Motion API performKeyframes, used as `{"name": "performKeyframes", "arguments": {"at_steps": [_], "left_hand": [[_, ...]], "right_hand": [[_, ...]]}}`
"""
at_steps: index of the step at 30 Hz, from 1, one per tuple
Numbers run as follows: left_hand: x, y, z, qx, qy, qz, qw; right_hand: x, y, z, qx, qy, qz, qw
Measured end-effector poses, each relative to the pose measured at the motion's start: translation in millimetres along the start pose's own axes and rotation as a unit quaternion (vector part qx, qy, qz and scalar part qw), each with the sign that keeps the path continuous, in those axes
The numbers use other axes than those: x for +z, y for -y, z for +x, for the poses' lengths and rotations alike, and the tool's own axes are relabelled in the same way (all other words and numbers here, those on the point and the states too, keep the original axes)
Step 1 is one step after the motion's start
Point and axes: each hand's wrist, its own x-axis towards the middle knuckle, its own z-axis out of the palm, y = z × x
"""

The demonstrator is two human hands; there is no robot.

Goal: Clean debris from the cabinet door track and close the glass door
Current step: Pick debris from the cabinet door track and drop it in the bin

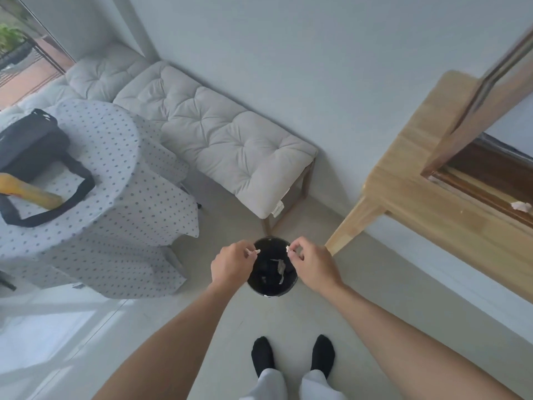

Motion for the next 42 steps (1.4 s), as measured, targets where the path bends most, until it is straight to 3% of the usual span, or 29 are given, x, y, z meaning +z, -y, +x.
{"name": "performKeyframes", "arguments": {"at_steps": [11,18,26,42], "left_hand": [[16.0,3.3,31.5,-0.021,0.032,0.011,0.999],[6.5,10.0,24.6,-0.017,0.031,0.013,0.999],[-24.2,-28.2,3.2,0.040,0.012,-0.007,0.999],[-118.0,-212.2,-45.5,0.286,-0.063,-0.046,0.955]], "right_hand": [[31.8,-5.6,38.3,0.048,0.058,-0.031,0.997],[15.2,-16.8,23.7,0.069,0.040,-0.048,0.996],[-36.4,6.0,1.1,0.058,-0.043,0.006,0.997],[-203.4,60.5,-60.5,0.008,-0.258,0.063,0.964]]}}
